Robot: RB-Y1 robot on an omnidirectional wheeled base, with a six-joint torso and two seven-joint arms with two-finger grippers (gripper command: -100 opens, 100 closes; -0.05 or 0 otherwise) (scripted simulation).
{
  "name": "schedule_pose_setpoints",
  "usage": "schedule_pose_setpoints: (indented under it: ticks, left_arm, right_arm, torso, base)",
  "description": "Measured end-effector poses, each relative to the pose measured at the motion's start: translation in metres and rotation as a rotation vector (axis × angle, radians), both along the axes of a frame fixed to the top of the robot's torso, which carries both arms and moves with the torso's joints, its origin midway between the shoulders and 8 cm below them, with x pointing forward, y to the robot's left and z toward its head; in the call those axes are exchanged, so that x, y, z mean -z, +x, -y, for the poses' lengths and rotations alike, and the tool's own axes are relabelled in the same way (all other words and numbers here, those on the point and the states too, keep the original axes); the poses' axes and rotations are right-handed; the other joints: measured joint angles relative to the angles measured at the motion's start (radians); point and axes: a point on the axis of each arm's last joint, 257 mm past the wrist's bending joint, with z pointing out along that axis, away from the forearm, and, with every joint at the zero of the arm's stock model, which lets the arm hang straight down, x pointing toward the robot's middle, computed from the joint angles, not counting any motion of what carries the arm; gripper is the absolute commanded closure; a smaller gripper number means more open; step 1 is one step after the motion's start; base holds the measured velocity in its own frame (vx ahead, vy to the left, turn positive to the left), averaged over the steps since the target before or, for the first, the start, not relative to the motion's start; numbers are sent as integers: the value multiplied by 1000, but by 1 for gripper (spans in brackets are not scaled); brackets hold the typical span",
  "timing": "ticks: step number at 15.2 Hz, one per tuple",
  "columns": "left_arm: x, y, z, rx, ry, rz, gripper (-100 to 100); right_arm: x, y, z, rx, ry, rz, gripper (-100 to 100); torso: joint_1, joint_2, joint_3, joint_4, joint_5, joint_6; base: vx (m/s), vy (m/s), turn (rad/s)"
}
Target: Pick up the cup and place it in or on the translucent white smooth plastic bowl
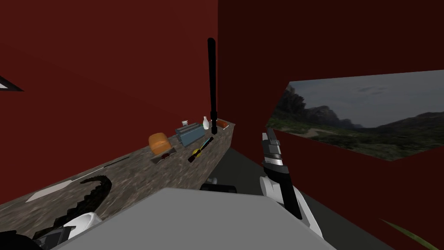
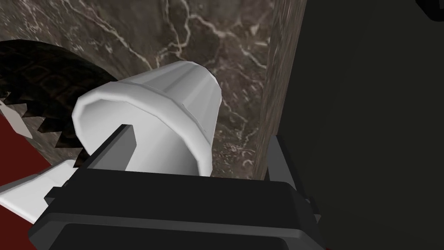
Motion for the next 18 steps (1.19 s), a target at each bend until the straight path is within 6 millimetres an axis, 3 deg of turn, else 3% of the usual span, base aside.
schedule_pose_setpoints:
  ticks: [5, 11, 18]
  left_arm:
    - [1, 0, 1, 0, -4, -1, 100]
    - [-16, 0, 10, 4, -2, -2, 100]
    - [-13, -44, 6, -96, -90, -61, 100]
  right_arm:
    - [0, 0, 0, 0, 0, 0, 0]
    - [0, 0, 0, 0, 0, 0, 0]
    - [0, 0, 0, 0, 0, 0, 0]
  torso:
    - [2, -1, -1, 0, -1, 0]
    - [2, -2, -1, 0, -1, 1]
    - [25, 23, 12, 2, 1, -10]
  base:
    - [1, 0, 5]
    - [3, 19, -23]
    - [-172, 102, -260]
